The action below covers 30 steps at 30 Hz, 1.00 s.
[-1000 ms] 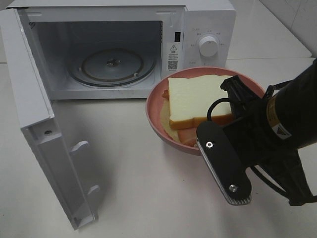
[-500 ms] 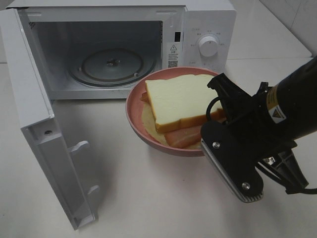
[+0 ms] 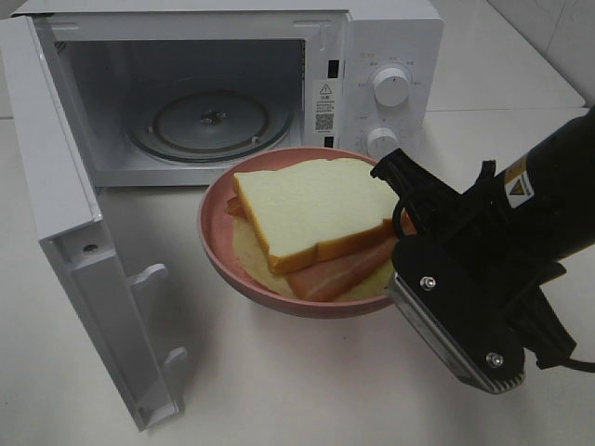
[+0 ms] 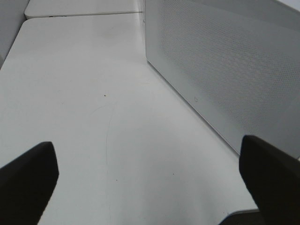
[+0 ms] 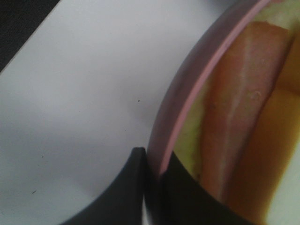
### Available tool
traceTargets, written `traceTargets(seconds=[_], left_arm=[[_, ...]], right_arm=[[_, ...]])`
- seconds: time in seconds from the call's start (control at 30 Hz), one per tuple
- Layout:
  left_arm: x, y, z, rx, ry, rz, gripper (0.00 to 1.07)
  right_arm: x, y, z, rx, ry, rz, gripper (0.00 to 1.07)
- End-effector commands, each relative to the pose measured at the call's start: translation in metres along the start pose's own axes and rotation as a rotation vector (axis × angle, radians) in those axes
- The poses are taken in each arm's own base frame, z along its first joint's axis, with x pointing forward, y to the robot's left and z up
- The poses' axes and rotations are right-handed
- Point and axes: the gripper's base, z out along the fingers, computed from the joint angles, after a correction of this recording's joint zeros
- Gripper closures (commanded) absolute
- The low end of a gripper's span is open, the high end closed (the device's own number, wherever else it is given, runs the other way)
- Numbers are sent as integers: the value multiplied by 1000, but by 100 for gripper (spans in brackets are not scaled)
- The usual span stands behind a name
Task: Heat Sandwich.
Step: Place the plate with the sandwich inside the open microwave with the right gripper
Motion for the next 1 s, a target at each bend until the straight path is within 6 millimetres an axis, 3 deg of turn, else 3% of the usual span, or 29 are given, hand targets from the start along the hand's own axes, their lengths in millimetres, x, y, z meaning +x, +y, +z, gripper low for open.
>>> traceTargets(seconds=[0.03,0.37,1.0], left_arm=[[1,-1,-2,6,-27,-5,9],[1,-1,-2,6,-27,-5,9],[1,-1,-2,6,-27,-5,9]], right_arm=[[1,-4,1,34,-3,-14,107],[11,-14,10,59,14,25,107],[5,-64,37,92,-2,-49,107]])
